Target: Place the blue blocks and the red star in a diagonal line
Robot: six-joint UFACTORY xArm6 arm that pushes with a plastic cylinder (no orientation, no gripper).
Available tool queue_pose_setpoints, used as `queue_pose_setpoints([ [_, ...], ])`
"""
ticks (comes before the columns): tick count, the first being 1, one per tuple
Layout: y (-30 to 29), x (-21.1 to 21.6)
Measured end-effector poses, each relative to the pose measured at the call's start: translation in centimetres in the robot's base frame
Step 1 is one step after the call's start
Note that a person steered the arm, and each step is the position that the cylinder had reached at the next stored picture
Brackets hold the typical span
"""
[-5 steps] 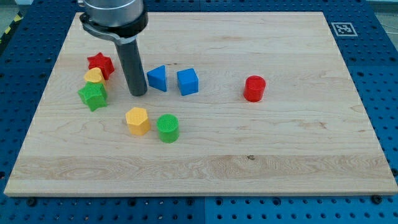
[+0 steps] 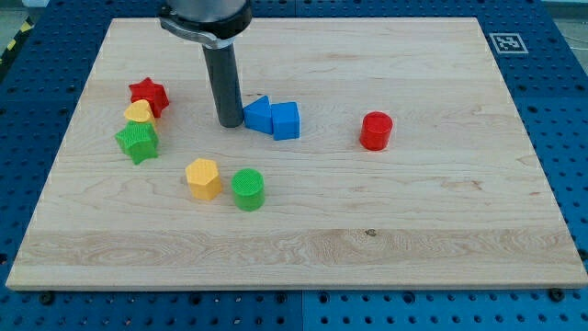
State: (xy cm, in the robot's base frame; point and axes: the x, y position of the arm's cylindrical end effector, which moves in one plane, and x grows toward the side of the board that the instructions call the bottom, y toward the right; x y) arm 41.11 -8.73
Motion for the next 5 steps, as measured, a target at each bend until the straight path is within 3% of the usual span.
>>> queue_pose_setpoints([
  [5, -0.3, 2.2],
])
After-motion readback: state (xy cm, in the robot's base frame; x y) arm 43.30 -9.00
